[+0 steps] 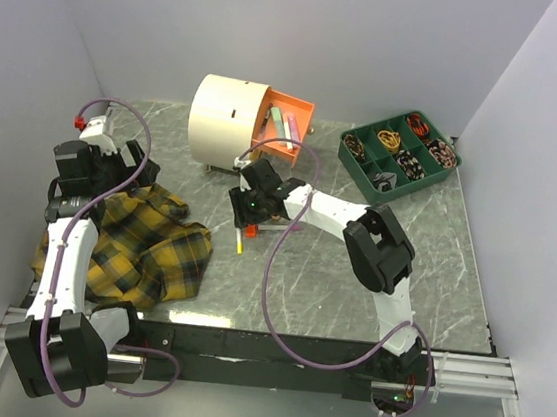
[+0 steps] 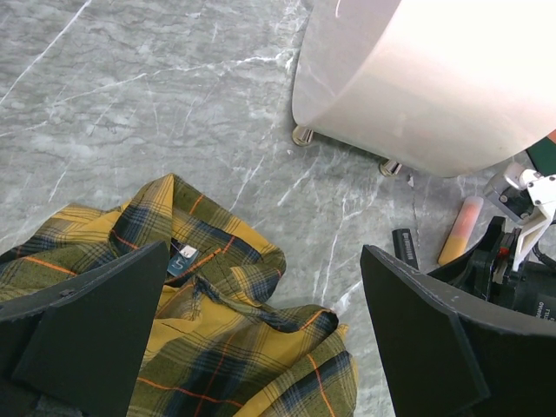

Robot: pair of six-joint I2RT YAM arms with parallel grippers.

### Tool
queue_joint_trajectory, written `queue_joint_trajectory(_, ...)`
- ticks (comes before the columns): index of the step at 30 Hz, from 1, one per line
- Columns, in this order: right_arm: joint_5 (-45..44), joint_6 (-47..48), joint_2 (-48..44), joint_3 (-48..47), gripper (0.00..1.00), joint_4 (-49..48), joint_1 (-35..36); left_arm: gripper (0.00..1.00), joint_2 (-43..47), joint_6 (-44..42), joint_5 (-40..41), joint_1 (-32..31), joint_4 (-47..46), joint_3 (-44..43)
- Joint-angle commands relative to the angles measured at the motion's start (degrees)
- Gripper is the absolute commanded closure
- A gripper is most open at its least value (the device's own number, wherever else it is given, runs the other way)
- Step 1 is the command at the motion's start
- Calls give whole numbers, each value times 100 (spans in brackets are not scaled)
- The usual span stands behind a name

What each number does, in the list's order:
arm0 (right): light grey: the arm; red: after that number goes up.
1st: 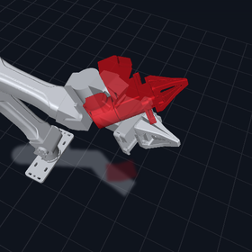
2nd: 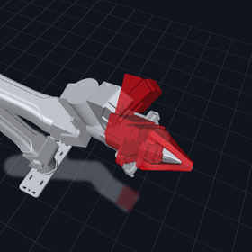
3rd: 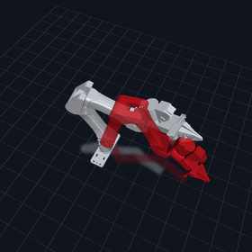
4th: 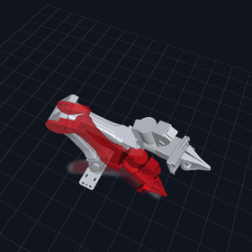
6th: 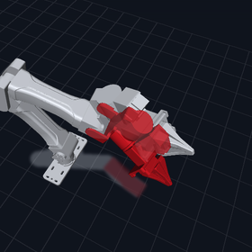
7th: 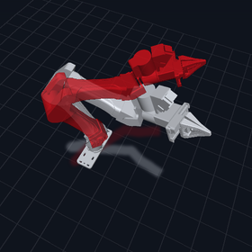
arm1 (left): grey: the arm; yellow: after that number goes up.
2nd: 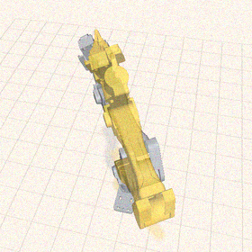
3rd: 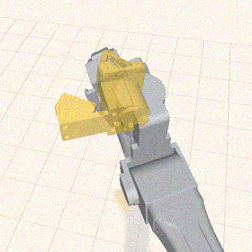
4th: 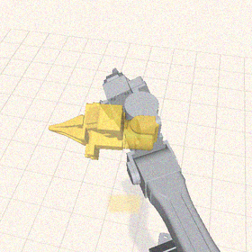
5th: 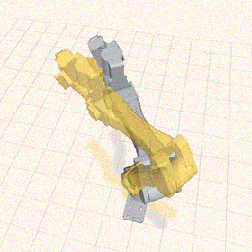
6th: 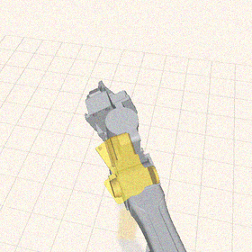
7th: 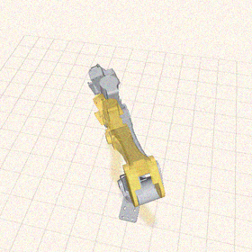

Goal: Sort the stationery into containers
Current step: Pick up the pen from the center of the board.

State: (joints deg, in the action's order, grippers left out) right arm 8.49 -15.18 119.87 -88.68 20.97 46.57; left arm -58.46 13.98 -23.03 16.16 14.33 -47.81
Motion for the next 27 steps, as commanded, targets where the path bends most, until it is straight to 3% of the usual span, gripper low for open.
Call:
queue_joint_trajectory(1,-138,-47,19,-228,50,-128,107,1,54,-97,26,18,-185,44)
queue_joint_trajectory(27,-981,-170,704,-492,51,214,406,1,62,-97,88,27,-264,149)
